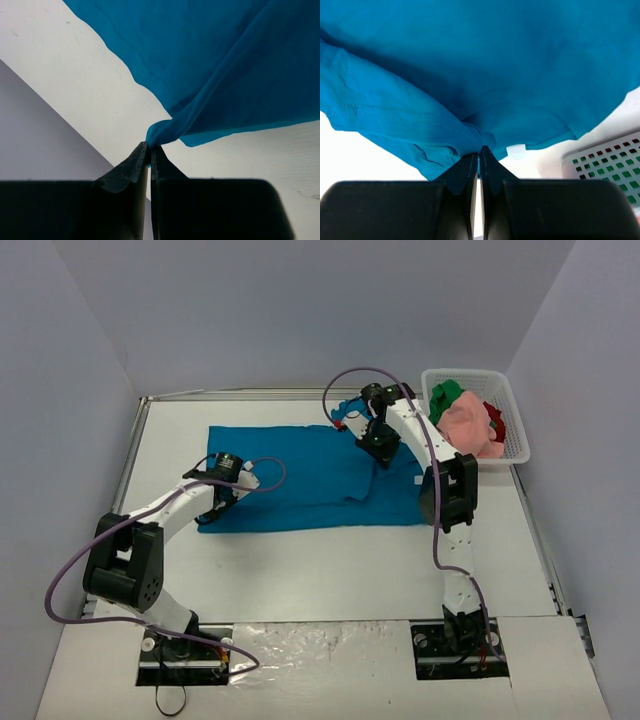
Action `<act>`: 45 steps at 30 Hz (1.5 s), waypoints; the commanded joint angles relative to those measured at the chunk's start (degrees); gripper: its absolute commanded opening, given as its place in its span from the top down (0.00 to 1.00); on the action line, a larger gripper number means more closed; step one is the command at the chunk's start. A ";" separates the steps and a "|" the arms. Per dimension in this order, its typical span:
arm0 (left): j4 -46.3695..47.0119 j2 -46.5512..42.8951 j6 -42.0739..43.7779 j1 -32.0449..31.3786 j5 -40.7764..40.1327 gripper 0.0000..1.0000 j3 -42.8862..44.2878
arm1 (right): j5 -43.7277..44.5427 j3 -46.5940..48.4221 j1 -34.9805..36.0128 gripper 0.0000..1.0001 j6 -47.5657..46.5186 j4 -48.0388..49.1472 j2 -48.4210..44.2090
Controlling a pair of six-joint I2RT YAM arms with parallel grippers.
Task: Fold and stack the t-shirts
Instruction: Fold the flattened tshirt in 1/3 of the way
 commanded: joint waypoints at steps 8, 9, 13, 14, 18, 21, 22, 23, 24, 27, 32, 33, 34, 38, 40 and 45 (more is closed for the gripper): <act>1.74 3.22 -0.55 0.63 -3.31 0.96 3.66 | 1.69 2.74 -0.37 1.00 0.26 -1.66 1.75; 1.82 3.58 -0.72 0.63 -3.40 0.92 3.75 | 1.69 2.65 -0.45 1.00 0.44 -1.31 1.83; 3.58 4.54 -1.25 0.63 -4.62 0.64 3.84 | 2.22 2.48 -0.63 0.54 1.93 1.84 1.75; 3.93 4.46 -1.34 0.63 -5.06 0.55 3.76 | 2.48 2.04 -0.63 0.43 2.54 2.64 1.48; 4.81 4.46 -2.83 0.63 -7.87 0.46 4.72 | 2.66 -0.15 -0.98 0.36 5.27 7.29 -0.80; 3.67 3.67 -4.06 0.63 -9.89 0.45 5.60 | 1.61 -3.49 -1.07 0.36 5.89 8.19 -3.87; 3.32 3.32 -4.41 0.63 -10.77 0.45 5.78 | 0.91 -4.81 -0.98 0.36 5.89 8.27 -5.79; 3.06 2.97 -4.68 0.63 -11.13 0.45 5.78 | 0.47 -6.21 -1.07 0.39 5.89 8.36 -6.94; 3.06 2.01 -5.03 0.63 -11.65 0.45 5.43 | 0.03 -9.53 -0.98 0.42 5.54 8.27 -7.91; 2.88 0.16 -5.99 0.71 -13.06 0.45 4.90 | -1.20 -16.12 -0.98 0.60 5.54 8.80 -12.22; 1.39 -2.83 -8.37 0.89 -9.39 0.45 4.11 | -4.54 -24.49 -0.81 1.00 4.93 9.94 -18.29; 1.21 -3.71 -8.54 0.89 -8.76 0.45 3.93 | -4.98 -25.55 -0.72 1.00 4.66 9.94 -18.90; 1.04 -4.24 -8.72 0.89 -7.97 0.45 3.67 | -5.25 -27.30 -0.72 1.00 4.31 9.94 -19.78; -0.72 -5.21 -8.81 0.98 -3.23 0.45 3.49 | -7.09 -30.39 -0.28 1.00 3.78 9.77 -20.14; -1.07 -5.12 -8.98 0.89 -1.99 0.45 3.32 | -7.80 -31.36 0.24 1.00 3.61 9.94 -19.44; -0.37 -4.42 -9.07 0.98 -1.20 0.45 2.35 | -9.38 -31.72 1.56 1.00 3.60 10.12 -16.81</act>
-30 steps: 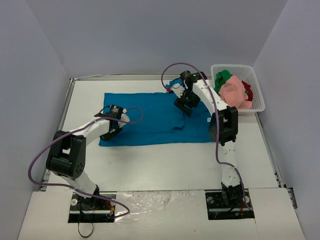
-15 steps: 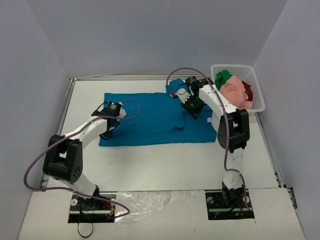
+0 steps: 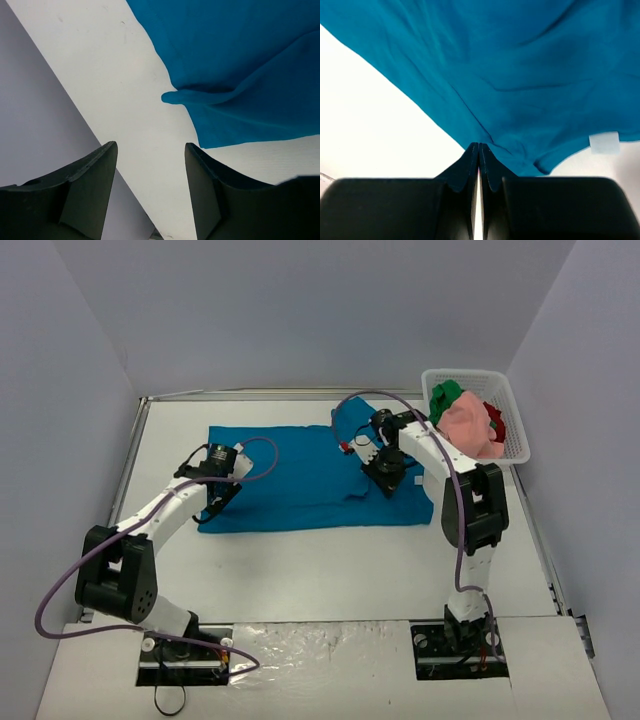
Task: Fold and stack the t-shirts
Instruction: Fold the flattened tshirt in 1/3 of the way
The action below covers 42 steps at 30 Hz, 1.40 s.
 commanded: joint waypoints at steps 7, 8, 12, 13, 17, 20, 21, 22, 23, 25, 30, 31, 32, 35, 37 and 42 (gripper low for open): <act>-0.72 0.04 -1.42 0.45 1.40 0.45 -1.13 | -3.00 4.52 3.04 1.00 -0.02 -1.53 7.23; -0.63 0.04 -1.42 0.45 1.40 0.45 -1.22 | -2.92 5.14 3.21 1.00 0.07 -1.62 7.84; -0.19 -0.22 -0.99 0.54 1.14 0.45 -1.74 | -2.74 9.52 3.57 1.00 0.51 -1.62 11.61; -0.28 -0.31 -1.07 0.54 1.05 0.46 -1.83 | -2.65 10.58 3.57 1.00 0.68 -1.53 12.15; -0.10 -0.22 -0.99 0.71 1.31 0.46 -2.18 | -2.91 15.94 3.83 1.00 1.21 -1.53 15.13; -0.02 -0.13 -0.99 0.80 1.23 0.45 -2.45 | -3.09 20.16 3.83 1.00 1.65 -1.53 17.42; 0.07 -0.13 -0.99 0.80 1.23 0.45 -2.62 | -3.09 21.13 3.92 1.00 1.74 -1.62 18.04; 0.07 -0.05 -1.07 0.80 1.23 0.45 -2.80 | -3.18 23.05 3.83 1.00 2.00 -1.62 18.56; 0.07 -0.04 -1.07 0.80 1.31 0.46 -2.80 | -3.09 23.85 3.92 1.00 2.18 -1.62 19.44; -0.01 -0.13 -1.16 0.80 1.40 0.46 -2.97 | -3.09 24.83 3.92 1.00 2.09 -1.62 19.71; -0.19 -0.75 -0.64 0.80 1.66 0.46 -3.41 | -2.30 23.17 3.83 1.00 2.18 -1.27 16.65; -0.28 -1.18 -0.11 0.80 1.84 0.46 -3.50 | -2.04 21.94 3.83 0.97 2.18 -1.27 14.55; -0.45 -1.45 0.15 0.80 2.02 0.46 -3.59 | -1.86 21.23 3.83 0.93 2.18 -1.01 13.40; -0.72 -2.59 1.47 0.80 3.42 0.45 -4.20 | -0.28 16.76 3.74 0.65 2.53 -0.04 8.12; -1.59 -3.29 3.40 0.80 6.40 0.45 -4.82 | 1.30 12.12 3.57 0.60 2.70 -0.04 4.43; -0.02 -4.61 6.75 0.63 9.05 0.45 -9.38 | 3.50 0.77 2.60 0.57 3.41 2.07 -5.24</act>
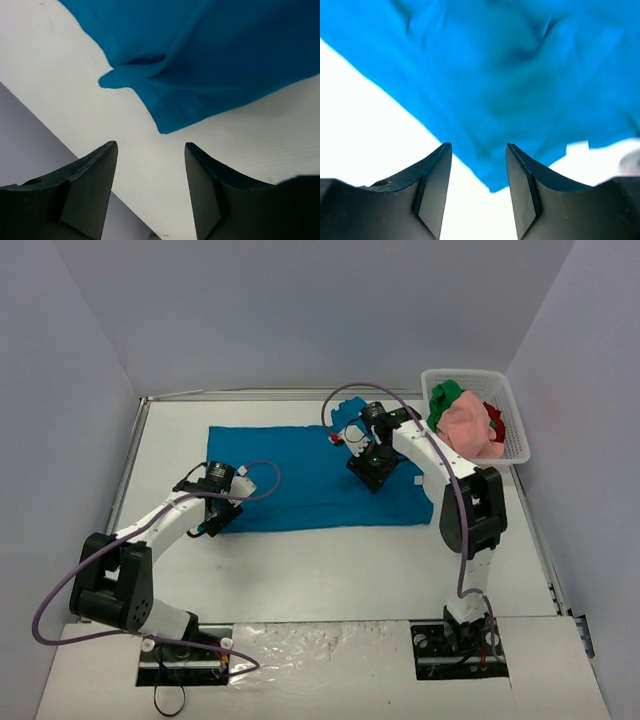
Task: Fold and stack the t-shirts
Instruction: Fold the flattened tshirt in 1/3 of the way
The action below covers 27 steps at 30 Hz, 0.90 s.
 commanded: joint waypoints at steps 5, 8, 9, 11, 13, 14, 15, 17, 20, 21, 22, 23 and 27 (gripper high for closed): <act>0.38 -0.44 6.33 0.30 5.94 0.45 -4.39 | 4.84 -13.03 -1.05 0.55 2.30 -0.15 -14.01; 3.10 1.85 6.86 0.39 4.54 0.45 -5.28 | 5.20 -15.50 -1.31 0.55 2.83 0.20 -16.22; 3.89 2.55 7.03 0.48 4.19 0.45 -5.63 | 5.20 -16.03 -1.31 0.55 3.35 0.38 -16.57; 6.44 4.65 7.03 0.56 2.35 0.45 -5.89 | 5.11 -17.00 -1.31 0.55 3.53 0.47 -17.80; 7.85 7.02 7.21 0.65 1.55 0.45 -5.81 | 5.37 -18.31 -1.40 0.55 3.97 0.73 -18.33; 7.85 7.91 7.30 0.65 1.72 0.46 -5.72 | 5.55 -18.75 -1.40 0.55 3.97 0.73 -18.95; 7.77 8.53 7.47 0.65 1.99 0.51 -5.28 | 5.64 -19.80 -1.49 0.55 4.06 0.82 -19.04; 7.85 10.02 7.56 0.65 2.51 0.58 -5.19 | 6.07 -20.86 -1.75 0.54 4.06 0.82 -19.65; 7.94 10.73 7.47 0.65 2.86 0.86 -5.28 | 7.22 -23.06 -2.36 0.51 3.88 1.08 -20.53; 7.94 10.73 7.47 0.65 2.87 0.95 -5.11 | 7.83 -23.67 -2.63 0.50 3.80 1.34 -20.62; 7.77 10.38 7.30 0.65 3.04 0.97 -5.19 | 8.18 -24.81 -2.98 0.47 3.53 1.61 -20.88; 7.50 10.21 7.21 0.65 3.22 0.98 -5.28 | 8.45 -25.35 -3.85 0.47 3.36 1.78 -20.88; 7.06 8.19 7.30 0.74 3.22 0.98 -5.54 | 9.33 -27.63 -6.06 0.44 2.48 3.27 -20.36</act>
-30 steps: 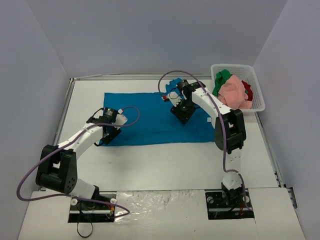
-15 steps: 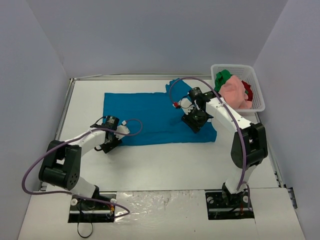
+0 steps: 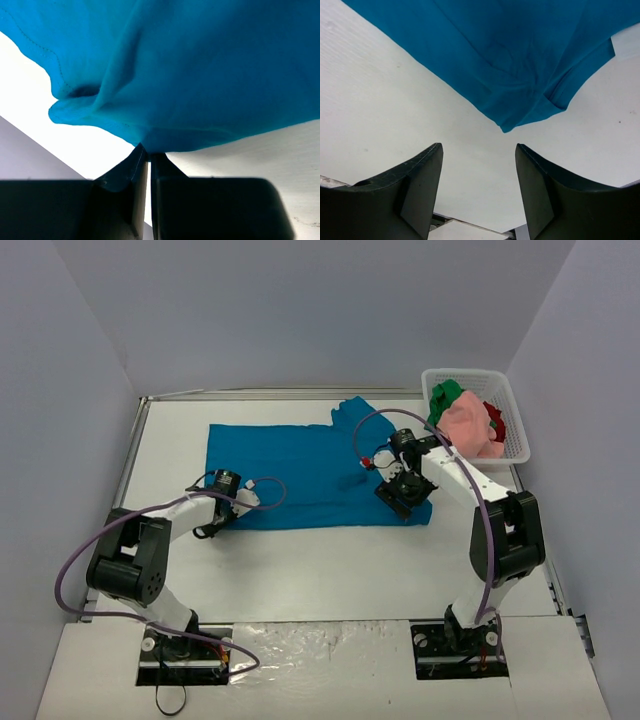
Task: Fold and stack the t-shirts
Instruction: Fold the flattened tshirt in 1/3 of the way
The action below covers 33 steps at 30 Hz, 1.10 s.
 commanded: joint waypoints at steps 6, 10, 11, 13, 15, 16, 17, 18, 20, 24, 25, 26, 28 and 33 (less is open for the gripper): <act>-2.12 -2.08 -0.94 0.46 3.30 0.98 -1.52 | 2.66 -3.87 -3.33 0.43 -1.83 0.94 0.70; -2.39 -2.87 -0.77 0.46 2.95 0.98 -1.87 | 1.88 -5.36 -4.13 0.43 -2.45 1.82 2.81; -2.30 -3.04 -0.77 0.46 2.95 0.98 -1.87 | 1.79 -5.54 -4.22 0.43 -2.71 2.09 3.25; -2.48 -3.04 -1.03 0.46 3.04 0.98 -1.87 | 1.35 -5.89 -4.65 0.43 -3.15 2.44 4.56; -2.48 -3.13 -1.03 0.46 2.95 0.98 -1.79 | 0.99 -6.06 -4.92 0.43 -3.50 2.79 5.62; -2.56 -3.22 -1.21 0.46 2.86 0.98 -1.79 | 1.17 -6.15 -5.53 0.43 -3.59 3.49 6.58; -2.56 -3.22 -1.21 0.46 2.86 0.98 -1.87 | 1.08 -6.15 -5.88 0.43 -3.77 3.58 7.11; -2.65 -3.39 -1.12 0.46 2.86 0.98 -1.87 | 0.91 -6.15 -6.32 0.43 -3.94 3.84 7.99; -2.65 -3.48 -0.95 0.46 2.60 0.98 -1.96 | 0.65 -6.15 -7.55 0.43 -4.03 4.29 8.70; -2.57 -4.18 -0.59 0.46 2.07 0.98 -2.49 | 0.03 -6.77 -8.87 0.57 -4.65 4.64 9.23; -2.56 -4.27 -0.51 0.46 1.90 0.98 -2.66 | -0.06 -6.94 -9.05 0.63 -4.82 4.72 9.14; -2.56 -4.54 -0.42 0.46 1.72 0.98 -2.67 | -0.23 -7.12 -9.22 0.70 -4.91 4.73 8.97; -2.65 -4.62 -0.42 0.46 1.63 0.98 -2.67 | -0.41 -7.73 -9.49 0.90 -5.00 4.90 8.62; -3.44 -5.94 0.20 0.54 -0.12 0.98 -2.31 | 0.03 -8.70 -9.58 1.00 -4.65 4.38 5.46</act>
